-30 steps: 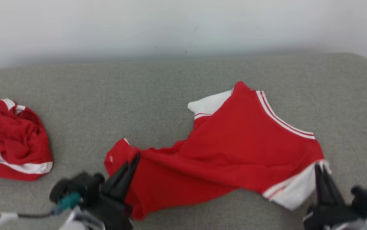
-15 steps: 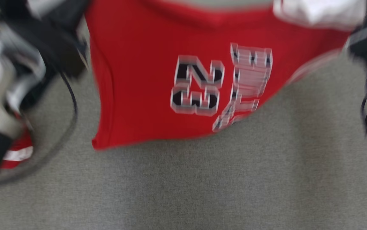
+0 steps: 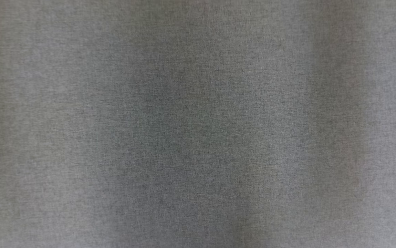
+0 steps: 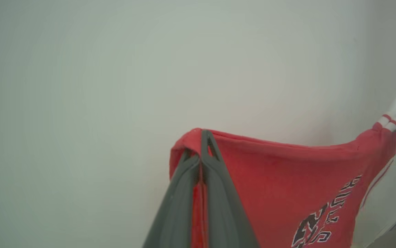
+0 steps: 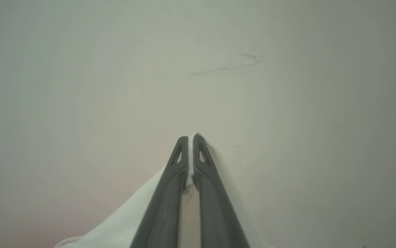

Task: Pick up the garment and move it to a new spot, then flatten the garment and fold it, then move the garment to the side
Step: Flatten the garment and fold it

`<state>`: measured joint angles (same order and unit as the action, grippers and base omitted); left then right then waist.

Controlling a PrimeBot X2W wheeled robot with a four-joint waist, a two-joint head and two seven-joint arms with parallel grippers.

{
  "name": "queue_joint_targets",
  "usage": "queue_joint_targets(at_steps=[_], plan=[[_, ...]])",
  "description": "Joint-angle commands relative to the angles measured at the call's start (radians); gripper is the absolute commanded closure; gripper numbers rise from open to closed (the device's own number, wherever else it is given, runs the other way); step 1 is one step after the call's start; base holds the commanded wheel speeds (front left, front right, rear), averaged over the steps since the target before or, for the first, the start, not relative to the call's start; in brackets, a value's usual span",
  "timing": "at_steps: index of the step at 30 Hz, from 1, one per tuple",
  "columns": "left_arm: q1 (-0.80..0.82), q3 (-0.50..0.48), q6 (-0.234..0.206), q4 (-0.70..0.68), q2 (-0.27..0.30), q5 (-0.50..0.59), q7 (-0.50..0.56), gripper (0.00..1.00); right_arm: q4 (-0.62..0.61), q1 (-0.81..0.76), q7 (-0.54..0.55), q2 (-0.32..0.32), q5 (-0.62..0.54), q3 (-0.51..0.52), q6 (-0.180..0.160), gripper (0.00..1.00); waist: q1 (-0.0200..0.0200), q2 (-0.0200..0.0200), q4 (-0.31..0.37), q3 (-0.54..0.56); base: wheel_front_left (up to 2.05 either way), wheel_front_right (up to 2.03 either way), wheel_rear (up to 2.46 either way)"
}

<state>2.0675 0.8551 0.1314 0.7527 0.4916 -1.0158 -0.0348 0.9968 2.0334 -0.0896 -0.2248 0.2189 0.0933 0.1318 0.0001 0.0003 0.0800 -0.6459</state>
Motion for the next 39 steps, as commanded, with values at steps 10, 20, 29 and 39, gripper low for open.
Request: queue_joint_targets(at_steps=[10, 20, 29, 39], plan=[[-0.057, 0.164, -0.002, -0.002, 0.009, -0.123, -0.125, 1.00, 0.106, -0.004, -0.108, 0.023, 0.007, -0.113, -0.002, 1.00, -0.0001, -0.0003, -0.017, -0.012, 0.00, 0.00, 0.00], [-0.353, 0.223, -0.002, -0.144, 0.057, -0.241, -0.226, 1.00, -0.091, -0.384, -0.108, -0.041, 0.307, -0.339, -0.002, 1.00, -0.0001, -0.0003, -0.015, 0.175, 0.00, 0.00, 0.00], [-0.861, -0.018, -0.017, -0.387, 0.121, -0.220, -0.231, 1.00, -0.503, -1.007, -0.046, -0.234, 0.555, -0.430, -0.002, 1.00, -0.0001, -0.0003, -0.007, 0.350, 0.00, 0.00, 0.00], [-1.458, -0.204, -0.076, -0.620, 0.059, -0.024, -0.232, 1.00, -0.818, -1.651, 0.031, -0.244, 0.543, -0.240, -0.002, 1.00, -0.0001, -0.0003, -0.013, 0.416, 0.00, 0.00, 0.00]])
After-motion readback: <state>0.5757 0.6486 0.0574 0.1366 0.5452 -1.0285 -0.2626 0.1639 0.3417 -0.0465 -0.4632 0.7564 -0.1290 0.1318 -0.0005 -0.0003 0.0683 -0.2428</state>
